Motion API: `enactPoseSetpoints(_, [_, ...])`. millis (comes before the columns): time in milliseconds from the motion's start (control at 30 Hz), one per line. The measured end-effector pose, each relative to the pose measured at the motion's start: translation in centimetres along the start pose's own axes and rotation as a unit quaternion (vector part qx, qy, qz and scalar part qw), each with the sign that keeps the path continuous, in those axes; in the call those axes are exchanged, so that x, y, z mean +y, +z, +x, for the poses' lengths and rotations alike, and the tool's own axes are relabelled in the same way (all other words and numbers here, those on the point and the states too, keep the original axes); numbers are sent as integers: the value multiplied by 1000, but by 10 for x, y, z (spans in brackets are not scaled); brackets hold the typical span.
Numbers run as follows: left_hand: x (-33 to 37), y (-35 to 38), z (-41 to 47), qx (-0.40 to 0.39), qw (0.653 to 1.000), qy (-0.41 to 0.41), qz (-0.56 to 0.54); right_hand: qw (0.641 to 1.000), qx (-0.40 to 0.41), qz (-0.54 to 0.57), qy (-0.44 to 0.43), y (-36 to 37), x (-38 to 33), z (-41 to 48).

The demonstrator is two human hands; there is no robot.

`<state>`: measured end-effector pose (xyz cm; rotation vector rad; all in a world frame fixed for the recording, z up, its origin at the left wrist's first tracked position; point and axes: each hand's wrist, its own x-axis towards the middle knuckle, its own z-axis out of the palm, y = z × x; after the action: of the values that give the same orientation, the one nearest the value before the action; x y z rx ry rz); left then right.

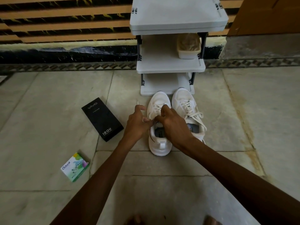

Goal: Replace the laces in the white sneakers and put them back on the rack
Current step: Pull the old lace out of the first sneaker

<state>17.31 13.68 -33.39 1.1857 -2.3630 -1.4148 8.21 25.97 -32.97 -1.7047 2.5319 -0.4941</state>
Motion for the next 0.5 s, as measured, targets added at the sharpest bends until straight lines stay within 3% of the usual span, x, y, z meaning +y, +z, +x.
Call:
enactPoseSetpoints(200, [6, 6, -7, 45, 999, -4, 25, 999, -46, 17, 13, 1, 1, 9])
enactPoseSetpoints(333, [5, 10, -10, 72, 997, 2, 40, 984, -39, 139, 107, -4, 11, 6])
enactPoseSetpoints(500, [6, 9, -9, 66, 996, 6, 60, 976, -101, 118, 154, -23, 16, 15])
